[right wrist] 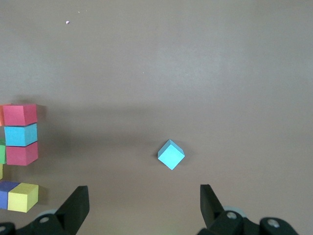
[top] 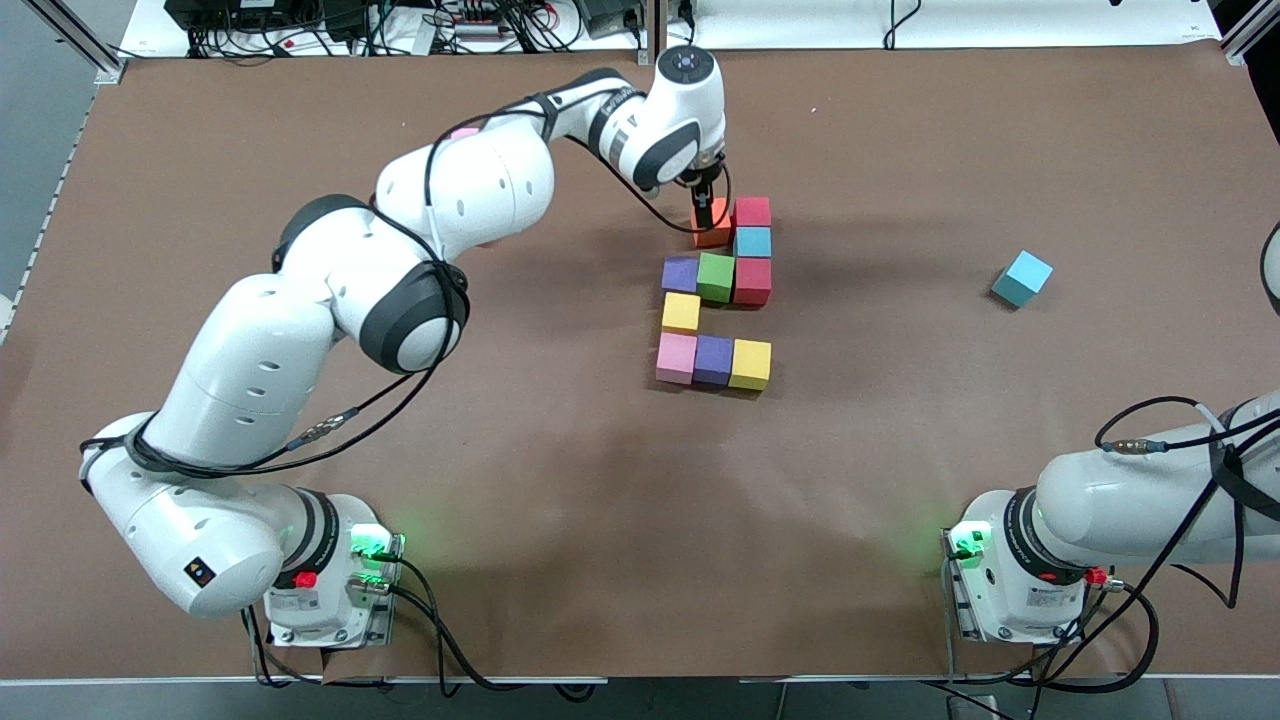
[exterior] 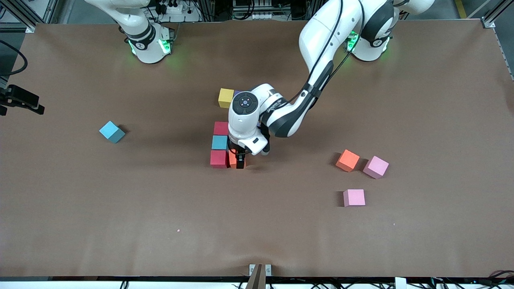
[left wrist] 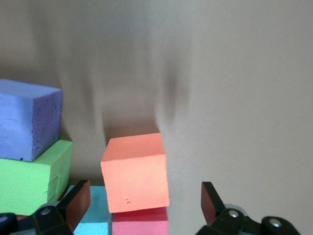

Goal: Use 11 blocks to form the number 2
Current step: 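Open the left gripper and lift it away from the orange cube, then move the left gripper to the lavender cube and grasp it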

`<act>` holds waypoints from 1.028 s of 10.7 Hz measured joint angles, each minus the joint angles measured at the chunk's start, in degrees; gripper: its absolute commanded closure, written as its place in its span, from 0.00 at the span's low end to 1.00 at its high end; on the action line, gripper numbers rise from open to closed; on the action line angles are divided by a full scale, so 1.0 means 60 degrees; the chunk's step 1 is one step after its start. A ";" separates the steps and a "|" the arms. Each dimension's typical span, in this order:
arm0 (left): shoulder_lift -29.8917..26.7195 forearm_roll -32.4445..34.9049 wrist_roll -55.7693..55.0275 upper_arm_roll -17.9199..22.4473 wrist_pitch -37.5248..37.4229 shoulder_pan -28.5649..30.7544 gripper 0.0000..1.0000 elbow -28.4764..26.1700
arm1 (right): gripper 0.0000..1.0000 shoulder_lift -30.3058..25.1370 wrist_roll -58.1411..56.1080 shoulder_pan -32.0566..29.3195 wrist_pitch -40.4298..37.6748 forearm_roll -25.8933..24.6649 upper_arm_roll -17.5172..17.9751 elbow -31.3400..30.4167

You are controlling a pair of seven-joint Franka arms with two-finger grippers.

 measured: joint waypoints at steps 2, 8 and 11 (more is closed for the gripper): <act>-0.0258 0.0000 0.1015 0.0065 -0.0710 0.0395 0.00 0.0000 | 0.00 -0.0001 0.0002 -0.0005 -0.0016 -0.0056 -0.0034 0.0028; -0.0633 0.0000 0.5201 0.0112 -0.1816 0.3334 0.00 -0.0044 | 0.00 -0.0006 0.0002 -0.0010 -0.0035 -0.0065 -0.0092 0.0070; -0.0633 0.0000 0.8032 0.0113 -0.1915 0.4484 0.00 -0.0094 | 0.00 -0.0006 0.0002 -0.0010 -0.0039 -0.0066 -0.0097 0.0072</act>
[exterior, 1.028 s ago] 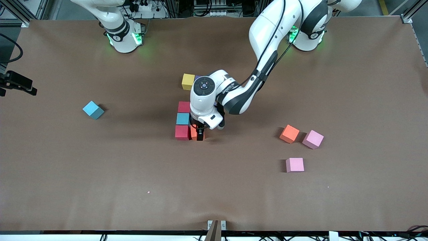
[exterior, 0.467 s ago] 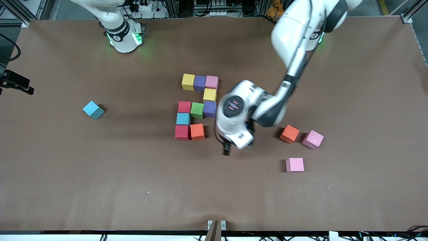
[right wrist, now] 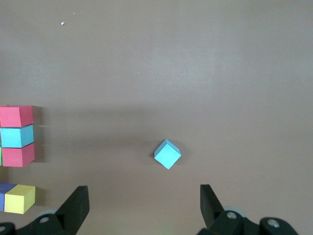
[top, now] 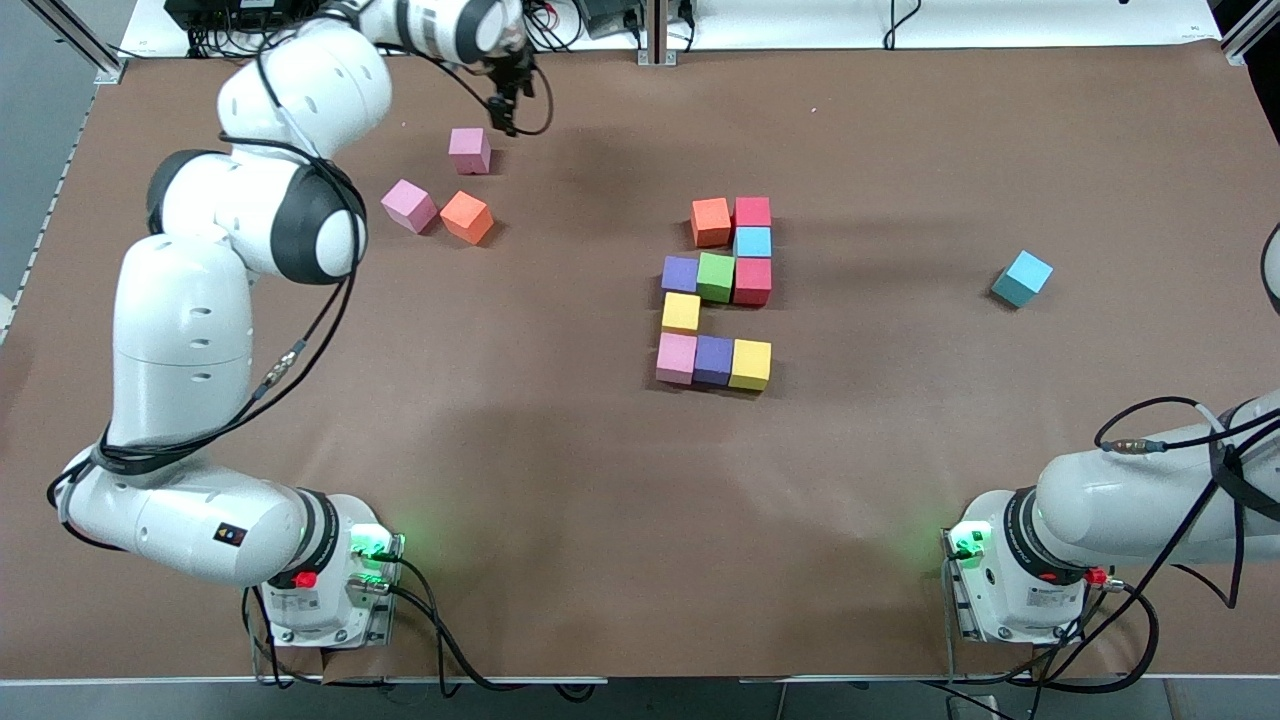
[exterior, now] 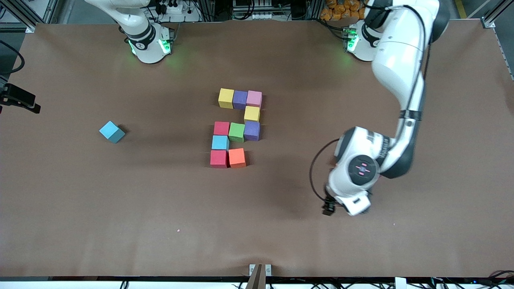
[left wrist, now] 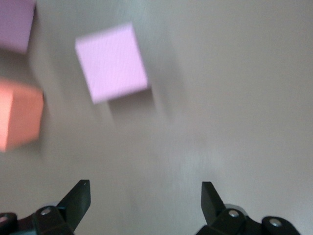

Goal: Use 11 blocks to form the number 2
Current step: 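Move the left gripper to the lavender cube and grasp it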

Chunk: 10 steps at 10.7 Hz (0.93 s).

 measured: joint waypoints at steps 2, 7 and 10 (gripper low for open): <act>0.0000 0.0000 0.2029 -0.0010 -0.0004 0.0481 0.00 -0.0003 | 0.00 0.0000 0.0000 -0.0013 -0.0006 0.0000 -0.0023 0.0002; 0.0082 0.0000 0.6590 -0.0009 -0.0028 0.0724 0.00 -0.0193 | 0.00 -0.0001 0.0000 -0.0013 -0.0141 0.0000 -0.0026 0.0006; 0.0356 0.0000 0.9248 -0.0008 -0.0008 0.0965 0.00 -0.0228 | 0.00 -0.0001 0.0000 -0.0016 -0.0177 0.0000 -0.0031 0.0007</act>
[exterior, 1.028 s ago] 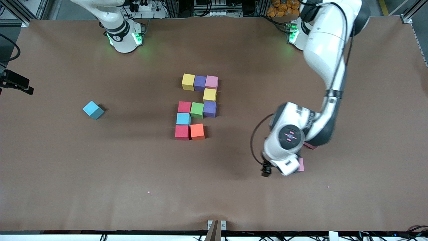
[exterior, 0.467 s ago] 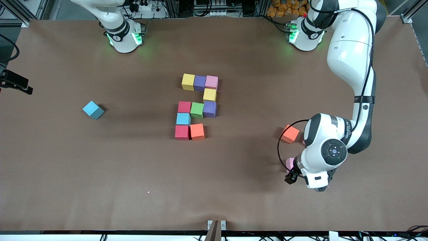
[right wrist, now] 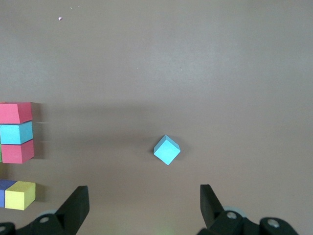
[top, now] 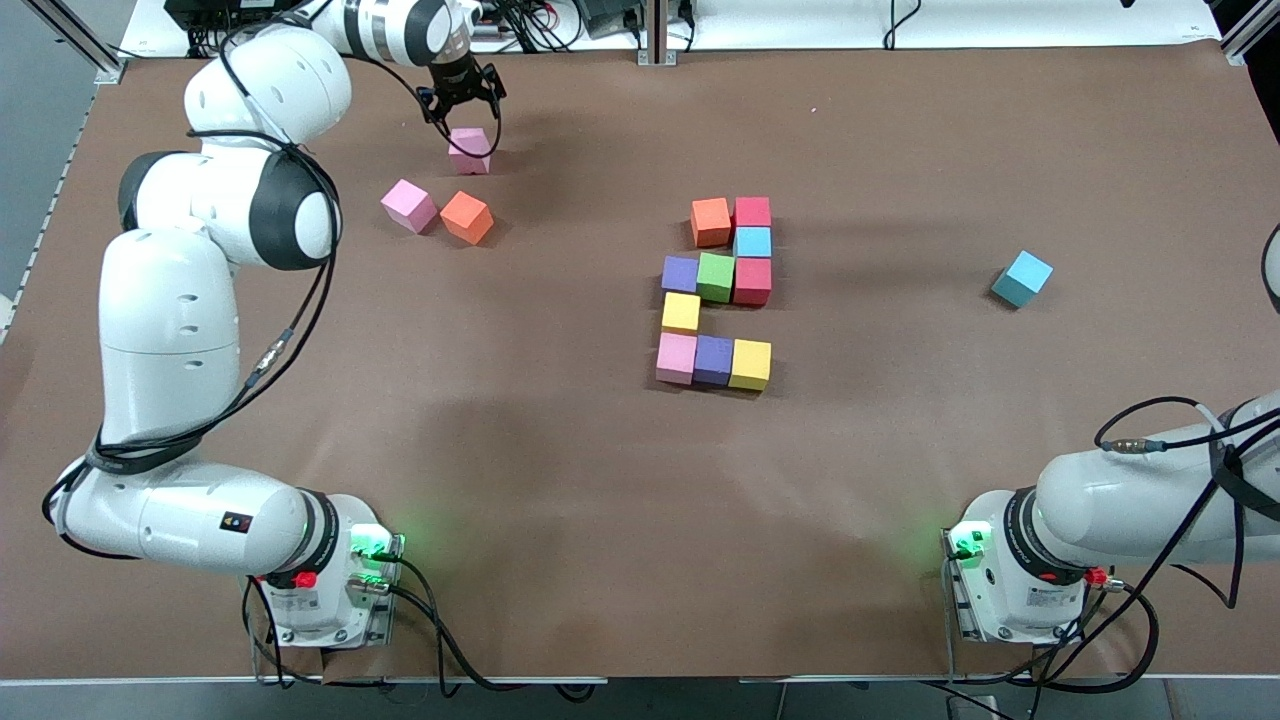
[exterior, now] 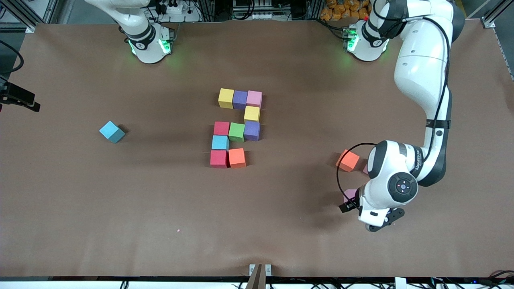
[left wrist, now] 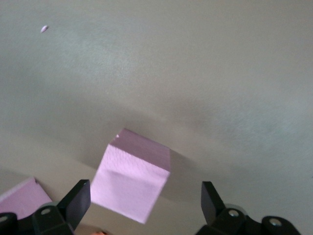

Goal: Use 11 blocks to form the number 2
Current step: 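Move the left gripper to the lavender cube and grasp it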

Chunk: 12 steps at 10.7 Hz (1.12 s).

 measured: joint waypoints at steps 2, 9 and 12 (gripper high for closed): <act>0.0100 0.0000 0.1416 0.0000 0.0017 0.0121 0.00 0.0001 | 0.00 0.0000 0.0000 -0.0001 -0.0002 -0.0001 -0.0001 0.0000; 0.0543 0.0000 0.2144 -0.0037 0.0210 0.0135 0.00 -0.0033 | 0.00 0.0000 0.0000 -0.0006 -0.0081 -0.0023 -0.0008 0.0003; 0.0568 0.0000 0.2144 -0.0038 0.0273 0.0132 0.50 0.0014 | 0.00 -0.0001 0.0000 -0.0008 -0.0087 -0.0027 -0.0016 0.0005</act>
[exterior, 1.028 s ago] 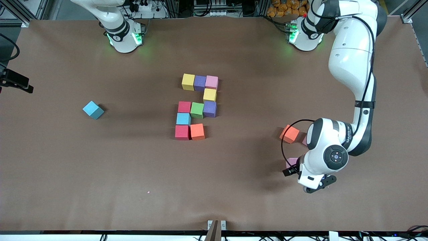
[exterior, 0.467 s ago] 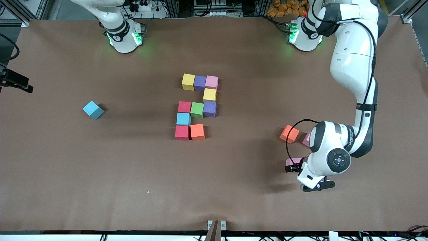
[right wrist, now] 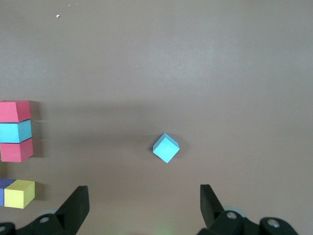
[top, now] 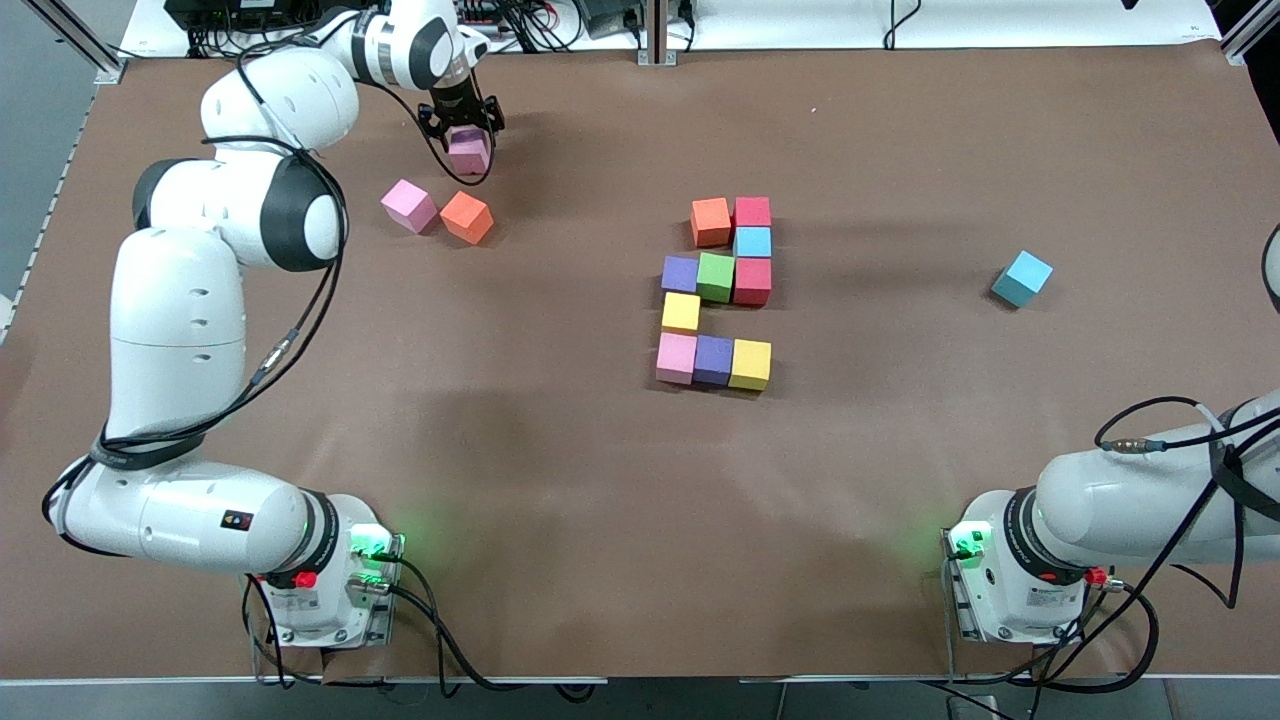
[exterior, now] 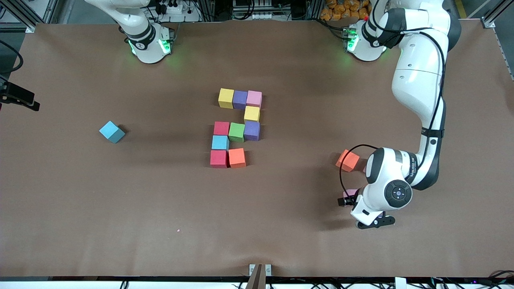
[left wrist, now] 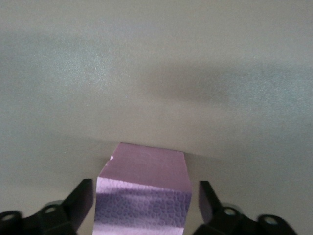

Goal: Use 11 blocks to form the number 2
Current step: 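Move the left gripper to the lavender cube and grasp it, then carry the lavender cube to the shape beside the orange cube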

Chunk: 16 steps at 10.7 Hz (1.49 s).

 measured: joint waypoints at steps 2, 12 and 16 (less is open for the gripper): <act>-0.0014 0.0000 0.0000 0.0000 0.0008 0.0007 0.51 0.0060 | 0.00 0.0000 0.0003 -0.0017 -0.0148 0.0000 0.0000 0.0001; -0.0358 0.0000 -0.6396 -0.0077 -0.0007 -0.1173 0.49 0.0189 | 0.00 0.0000 0.0003 -0.0222 -0.0193 -0.0005 -0.0011 0.0004; -0.0366 0.0000 -1.0895 -0.0114 -0.0008 -0.2332 0.49 0.0187 | 0.00 0.0000 0.0003 -0.0227 -0.0192 -0.0008 -0.0013 0.0007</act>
